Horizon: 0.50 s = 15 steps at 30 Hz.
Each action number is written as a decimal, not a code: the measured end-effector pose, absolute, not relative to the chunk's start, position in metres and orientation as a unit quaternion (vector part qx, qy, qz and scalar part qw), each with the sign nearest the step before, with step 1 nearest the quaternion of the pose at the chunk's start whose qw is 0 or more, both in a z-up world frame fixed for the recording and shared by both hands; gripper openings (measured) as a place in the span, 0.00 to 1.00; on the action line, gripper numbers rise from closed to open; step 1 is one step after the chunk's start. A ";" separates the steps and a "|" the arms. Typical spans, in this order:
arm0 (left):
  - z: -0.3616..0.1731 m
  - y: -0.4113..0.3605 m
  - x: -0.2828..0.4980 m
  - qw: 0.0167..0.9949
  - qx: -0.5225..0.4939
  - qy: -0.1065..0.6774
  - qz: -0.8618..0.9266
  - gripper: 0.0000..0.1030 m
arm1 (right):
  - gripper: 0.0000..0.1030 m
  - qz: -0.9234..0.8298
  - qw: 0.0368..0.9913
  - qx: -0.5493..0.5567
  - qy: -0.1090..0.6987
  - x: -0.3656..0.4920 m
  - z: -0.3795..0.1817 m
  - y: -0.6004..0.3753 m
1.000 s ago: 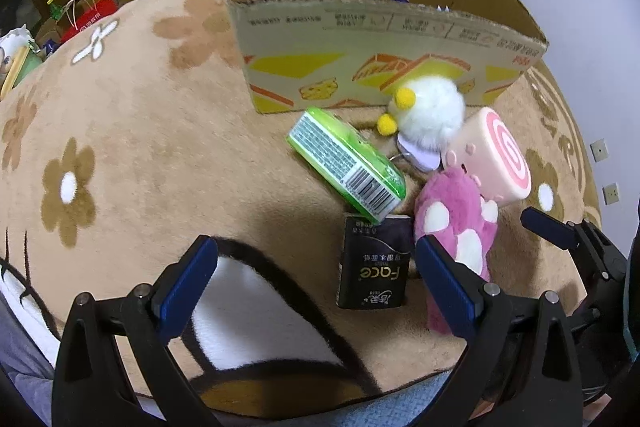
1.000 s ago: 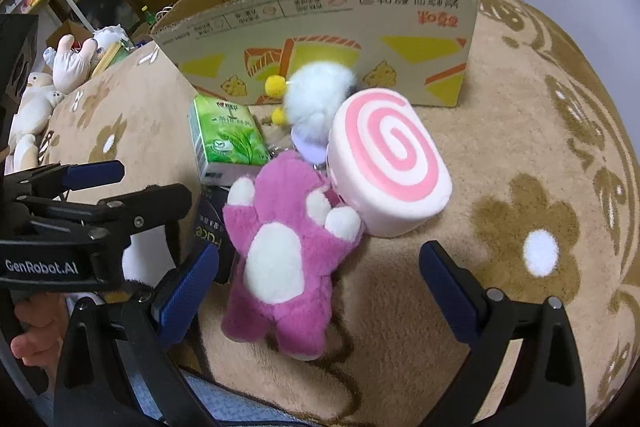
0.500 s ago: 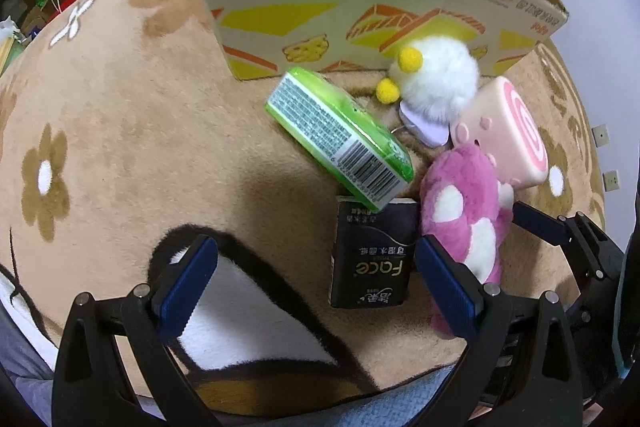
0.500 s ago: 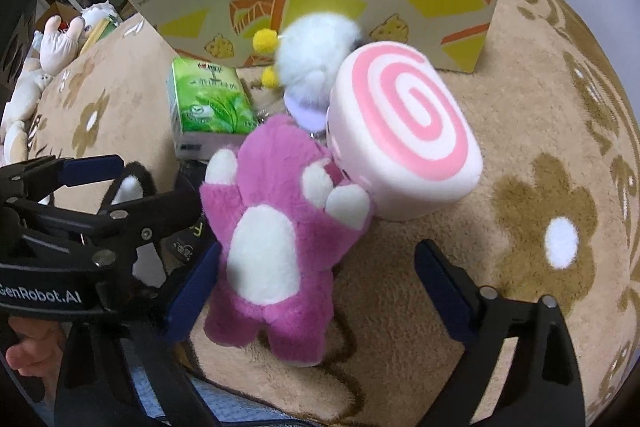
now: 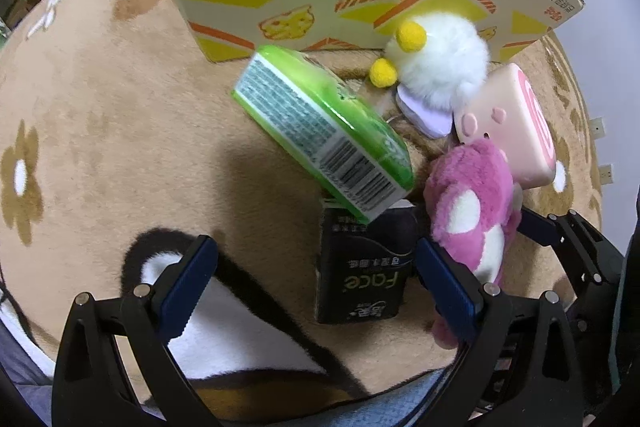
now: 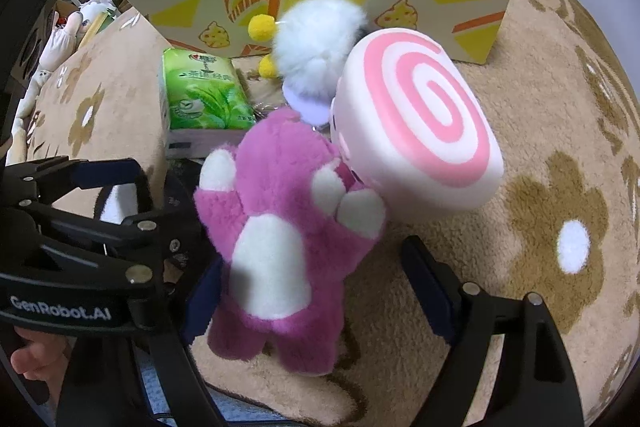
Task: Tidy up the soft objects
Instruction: 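Grasp the black tissue pack with the left gripper while the right grasps the pink bear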
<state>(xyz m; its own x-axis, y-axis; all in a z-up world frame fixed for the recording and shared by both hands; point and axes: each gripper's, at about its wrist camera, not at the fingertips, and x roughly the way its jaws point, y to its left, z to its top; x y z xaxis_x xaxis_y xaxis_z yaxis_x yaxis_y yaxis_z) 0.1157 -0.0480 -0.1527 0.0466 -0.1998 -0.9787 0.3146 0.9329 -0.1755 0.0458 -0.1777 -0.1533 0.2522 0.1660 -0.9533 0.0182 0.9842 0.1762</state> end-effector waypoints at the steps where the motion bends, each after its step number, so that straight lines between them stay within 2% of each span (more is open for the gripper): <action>1: -0.153 -0.048 0.117 0.722 0.044 0.668 -0.177 0.95 | 0.86 0.047 0.788 0.075 0.610 0.046 -0.153 -0.178; 5: -0.155 -0.051 0.113 0.724 0.048 0.665 -0.176 0.95 | 0.85 0.046 0.788 0.071 0.610 0.046 -0.153 -0.178; 9: -0.165 -0.052 0.108 0.713 0.043 0.679 -0.170 0.94 | 0.76 0.045 0.787 0.057 0.612 0.043 -0.153 -0.173; 15: -0.170 -0.054 0.105 0.718 0.050 0.675 -0.162 0.83 | 0.64 0.051 0.790 0.051 0.609 0.041 -0.151 -0.169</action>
